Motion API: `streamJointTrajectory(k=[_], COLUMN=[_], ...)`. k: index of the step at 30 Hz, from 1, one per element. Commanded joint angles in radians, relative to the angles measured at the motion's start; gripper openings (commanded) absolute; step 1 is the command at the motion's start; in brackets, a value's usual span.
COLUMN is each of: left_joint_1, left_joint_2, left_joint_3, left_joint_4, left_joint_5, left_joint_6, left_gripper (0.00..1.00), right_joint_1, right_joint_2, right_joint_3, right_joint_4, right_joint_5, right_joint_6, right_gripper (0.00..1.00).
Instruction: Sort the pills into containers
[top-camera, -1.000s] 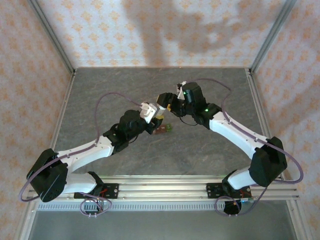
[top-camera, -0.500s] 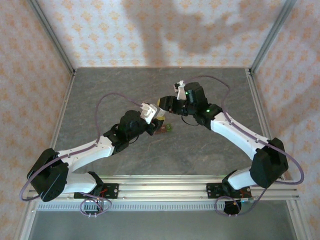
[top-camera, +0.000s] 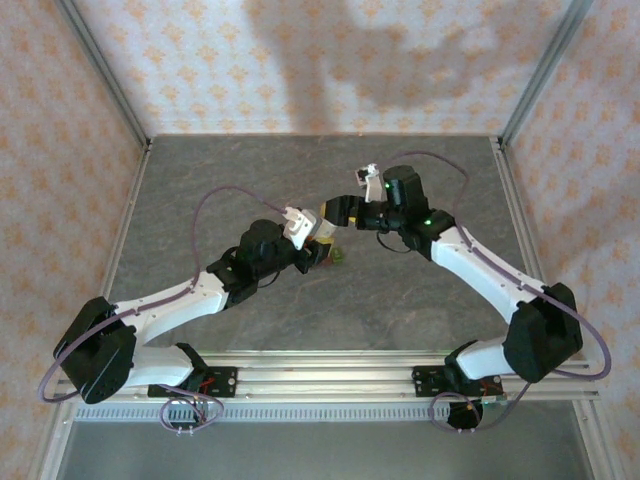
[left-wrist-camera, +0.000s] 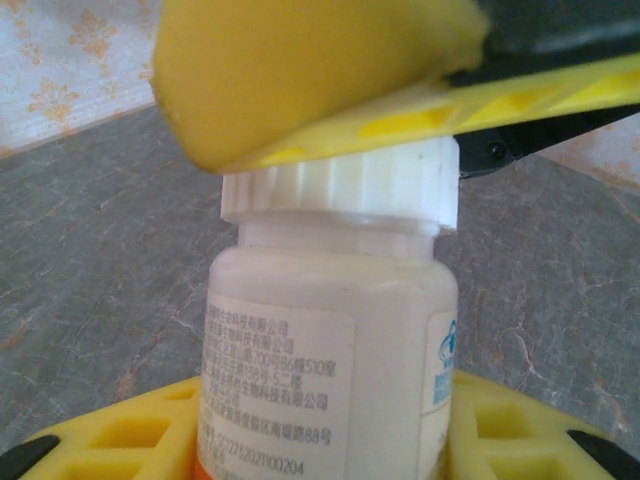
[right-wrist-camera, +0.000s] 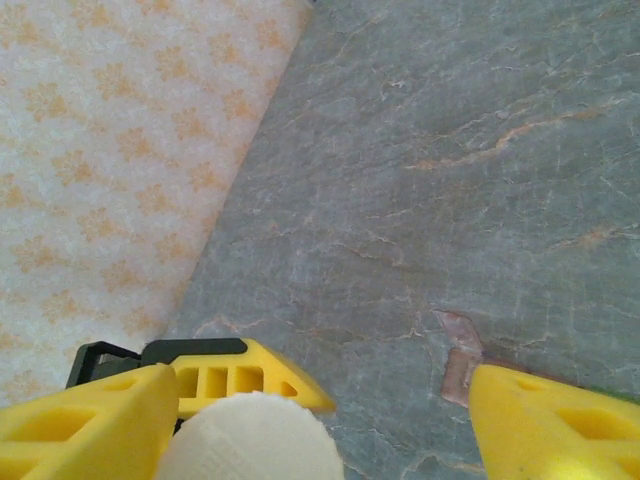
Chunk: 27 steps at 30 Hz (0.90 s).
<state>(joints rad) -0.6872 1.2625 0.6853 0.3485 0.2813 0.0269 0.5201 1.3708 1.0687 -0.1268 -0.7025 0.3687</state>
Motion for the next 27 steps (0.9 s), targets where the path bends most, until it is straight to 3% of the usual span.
streamJointTrajectory(k=[1, 9, 15, 27], left_joint_1=[0.008, 0.008, 0.009, 0.014], left_joint_2=[-0.019, -0.003, 0.027, 0.148], left_joint_3=[0.030, 0.022, 0.017, 0.085], left_joint_4=[0.060, 0.080, 0.132, 0.192], left_joint_5=[-0.041, -0.110, -0.175, -0.158], left_joint_6=[0.016, 0.044, 0.081, 0.102], left_gripper=[0.00, 0.00, 0.00, 0.00], right_joint_1=[-0.024, -0.035, -0.046, -0.048], right_joint_2=[-0.052, -0.105, -0.094, 0.015], right_joint_3=[-0.015, 0.004, 0.069, 0.185], right_joint_4=[-0.048, -0.076, -0.165, -0.129], right_joint_5=[0.058, 0.103, 0.275, 0.223], right_joint_6=[0.018, 0.109, 0.237, 0.308], right_gripper=[0.81, 0.83, 0.83, 0.82])
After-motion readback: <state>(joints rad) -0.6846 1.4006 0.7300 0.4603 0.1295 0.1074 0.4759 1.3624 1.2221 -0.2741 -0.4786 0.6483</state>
